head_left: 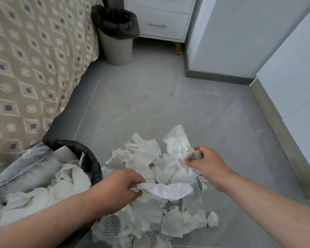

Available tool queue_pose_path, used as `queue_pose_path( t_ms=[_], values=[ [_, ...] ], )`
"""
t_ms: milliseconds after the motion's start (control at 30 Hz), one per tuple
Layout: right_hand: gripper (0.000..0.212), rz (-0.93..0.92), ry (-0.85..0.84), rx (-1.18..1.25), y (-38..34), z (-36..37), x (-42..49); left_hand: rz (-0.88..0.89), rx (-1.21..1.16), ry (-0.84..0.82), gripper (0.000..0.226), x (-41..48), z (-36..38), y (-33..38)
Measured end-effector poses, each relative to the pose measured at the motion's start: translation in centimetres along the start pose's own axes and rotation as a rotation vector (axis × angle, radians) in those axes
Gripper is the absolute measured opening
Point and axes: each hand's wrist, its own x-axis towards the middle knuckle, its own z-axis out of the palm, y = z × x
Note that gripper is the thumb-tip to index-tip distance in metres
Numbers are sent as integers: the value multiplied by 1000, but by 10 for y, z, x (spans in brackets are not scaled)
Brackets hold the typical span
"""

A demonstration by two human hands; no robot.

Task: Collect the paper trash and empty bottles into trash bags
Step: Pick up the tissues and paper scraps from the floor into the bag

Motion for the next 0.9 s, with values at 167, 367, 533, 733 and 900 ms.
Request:
queue_pose_path(
  t_ms=[167, 367, 533, 733, 900],
  values=[
    [16, 33, 1, 172, -1, 7, 0, -35, -153, 281, 26, -44, -48, -9],
    [25, 5, -43, 189, -27, 31, 2, -171, -31, 557, 30, -107, -82, -69],
    [25, -52, -114, 230, -58, 59, -6, -295, 268, 429, 23, -127, -60, -139],
    [75, -92, -219, 255, -84, 83, -23, -430, 270, 172, 106, -122, -26, -152],
    [28, -133, -325, 340, -106, 97, -38, -364, 288, 337, 108, -152, -50, -131]
  ],
)
